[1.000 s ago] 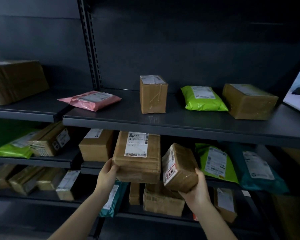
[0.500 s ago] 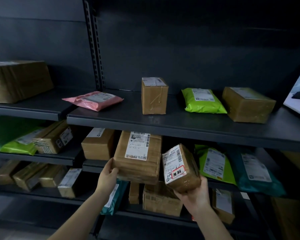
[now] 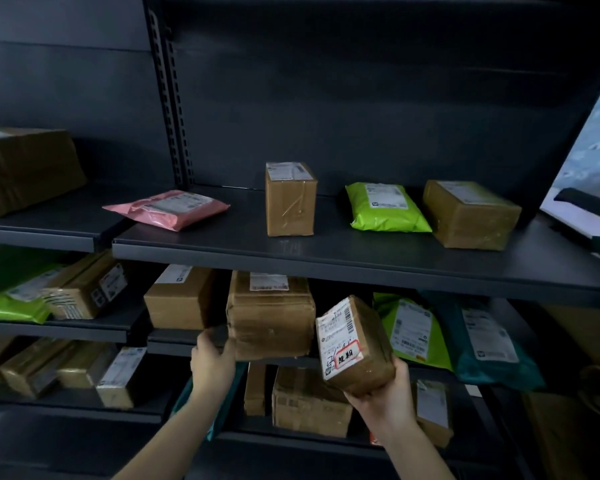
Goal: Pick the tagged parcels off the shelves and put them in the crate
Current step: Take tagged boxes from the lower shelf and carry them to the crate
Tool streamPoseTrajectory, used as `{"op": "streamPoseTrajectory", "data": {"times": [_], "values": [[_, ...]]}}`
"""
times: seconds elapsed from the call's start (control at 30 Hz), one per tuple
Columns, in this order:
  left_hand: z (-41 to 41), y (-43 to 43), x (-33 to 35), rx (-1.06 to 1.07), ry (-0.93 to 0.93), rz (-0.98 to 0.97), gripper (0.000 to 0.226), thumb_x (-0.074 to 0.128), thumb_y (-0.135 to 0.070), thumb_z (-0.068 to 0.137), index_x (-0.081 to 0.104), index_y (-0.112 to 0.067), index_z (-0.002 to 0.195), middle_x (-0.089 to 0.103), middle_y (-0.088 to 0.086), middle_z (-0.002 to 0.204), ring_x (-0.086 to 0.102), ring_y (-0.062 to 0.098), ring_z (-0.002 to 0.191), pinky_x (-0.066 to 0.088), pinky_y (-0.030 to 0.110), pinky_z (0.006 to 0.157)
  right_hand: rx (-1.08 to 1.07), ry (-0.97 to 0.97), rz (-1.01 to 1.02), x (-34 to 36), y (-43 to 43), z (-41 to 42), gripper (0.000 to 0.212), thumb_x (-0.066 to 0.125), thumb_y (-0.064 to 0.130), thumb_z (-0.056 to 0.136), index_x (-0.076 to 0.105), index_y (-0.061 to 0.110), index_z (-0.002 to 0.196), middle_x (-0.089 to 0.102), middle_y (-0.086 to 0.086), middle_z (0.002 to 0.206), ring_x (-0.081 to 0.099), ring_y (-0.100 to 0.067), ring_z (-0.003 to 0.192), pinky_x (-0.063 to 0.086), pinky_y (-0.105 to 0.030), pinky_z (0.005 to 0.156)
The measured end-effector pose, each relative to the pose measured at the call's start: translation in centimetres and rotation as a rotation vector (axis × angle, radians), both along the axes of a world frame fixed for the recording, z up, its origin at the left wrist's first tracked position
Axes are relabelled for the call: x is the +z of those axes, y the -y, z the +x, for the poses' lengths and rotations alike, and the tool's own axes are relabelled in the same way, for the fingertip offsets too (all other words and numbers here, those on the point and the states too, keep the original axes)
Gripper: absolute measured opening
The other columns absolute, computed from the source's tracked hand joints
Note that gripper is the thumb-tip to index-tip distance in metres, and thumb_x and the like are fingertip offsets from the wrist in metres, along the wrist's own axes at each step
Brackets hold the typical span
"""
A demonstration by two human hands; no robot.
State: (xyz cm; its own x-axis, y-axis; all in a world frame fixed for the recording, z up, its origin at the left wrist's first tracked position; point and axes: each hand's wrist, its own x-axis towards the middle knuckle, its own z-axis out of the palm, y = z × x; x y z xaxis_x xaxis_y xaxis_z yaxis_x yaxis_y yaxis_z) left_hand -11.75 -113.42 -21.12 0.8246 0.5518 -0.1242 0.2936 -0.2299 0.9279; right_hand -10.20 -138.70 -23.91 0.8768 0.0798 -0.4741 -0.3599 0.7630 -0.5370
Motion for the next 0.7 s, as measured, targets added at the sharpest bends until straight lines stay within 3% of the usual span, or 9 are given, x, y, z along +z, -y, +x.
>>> {"op": "streamPoseTrajectory", "data": {"times": [0.1,0.23,0.33,0.43,0.5,0.57,0.7], "values": [[-1.7,2.7,-0.5,-0.103,-0.026,-0.045,0.039,0.053,-0.028,0.094,0.049,-0.006,0.126,0.058,0.004,0.108,0.056,0.026,0.105,0.044,0.034,0.086,0.012,0.005,-0.003,0.1,0.2,-0.7,0.05,0.051,0.051,0.084,0.061,0.017,0.12,0.068,-0.016,0.113,0.059,-0.034,0.11,0.051,-0.046,0.085],[-2.4,6.7,-0.4,-0.327,-0.09,-0.15,0.035,0.051,-0.028,0.095,0.058,-0.006,0.122,0.062,0.007,0.114,0.056,0.023,0.112,0.04,0.027,0.087,0.046,0.056,-0.026,0.4,0.5,-1.7,0.052,0.047,0.053,0.085,0.061,0.018,0.12,0.068,-0.016,0.114,0.058,-0.034,0.113,0.047,-0.048,0.094],[-2.7,9.2,0.9,-0.485,-0.129,-0.224,0.024,0.048,-0.033,0.096,0.064,-0.017,0.103,0.065,0.001,0.108,0.06,0.015,0.1,0.045,0.029,0.085,0.081,0.113,-0.073,1.0,0.8,-2.4,0.053,0.041,0.055,0.087,0.063,0.02,0.119,0.067,-0.014,0.117,0.057,-0.033,0.116,0.04,-0.05,0.103],[-2.9,10.8,2.3,-0.527,-0.124,-0.282,0.02,0.047,-0.037,0.096,0.062,-0.031,0.083,0.066,-0.013,0.09,0.06,0.001,0.084,0.044,0.019,0.068,0.081,0.111,-0.085,1.5,1.1,-3.0,0.052,0.041,0.056,0.087,0.065,0.019,0.114,0.068,-0.014,0.115,0.057,-0.032,0.115,0.043,-0.049,0.101],[-3.0,11.3,2.8,-0.535,-0.113,-0.311,0.019,0.047,-0.037,0.096,0.064,-0.031,0.088,0.067,-0.017,0.088,0.061,-0.002,0.083,0.043,0.017,0.064,0.09,0.092,-0.105,1.8,1.4,-3.3,0.051,0.043,0.055,0.086,0.063,0.019,0.116,0.067,-0.014,0.116,0.057,-0.032,0.113,0.047,-0.048,0.095],[-3.2,11.6,3.3,-0.554,-0.096,-0.331,0.023,0.046,-0.034,0.097,0.064,-0.024,0.107,0.069,-0.01,0.1,0.063,0.006,0.093,0.046,0.021,0.071,0.098,0.068,-0.148,2.1,1.7,-3.6,0.048,0.046,0.053,0.087,0.06,0.02,0.118,0.066,-0.012,0.116,0.058,-0.029,0.11,0.049,-0.047,0.091],[-3.5,11.7,4.0,-0.541,-0.041,-0.335,0.03,0.045,-0.03,0.097,0.056,-0.02,0.124,0.065,-0.007,0.109,0.061,0.006,0.097,0.045,0.019,0.07,0.069,0.083,-0.307,2.7,2.5,-4.1,0.041,0.049,0.045,0.091,0.052,0.024,0.126,0.06,-0.008,0.124,0.054,-0.022,0.112,0.041,-0.047,0.094]]}}
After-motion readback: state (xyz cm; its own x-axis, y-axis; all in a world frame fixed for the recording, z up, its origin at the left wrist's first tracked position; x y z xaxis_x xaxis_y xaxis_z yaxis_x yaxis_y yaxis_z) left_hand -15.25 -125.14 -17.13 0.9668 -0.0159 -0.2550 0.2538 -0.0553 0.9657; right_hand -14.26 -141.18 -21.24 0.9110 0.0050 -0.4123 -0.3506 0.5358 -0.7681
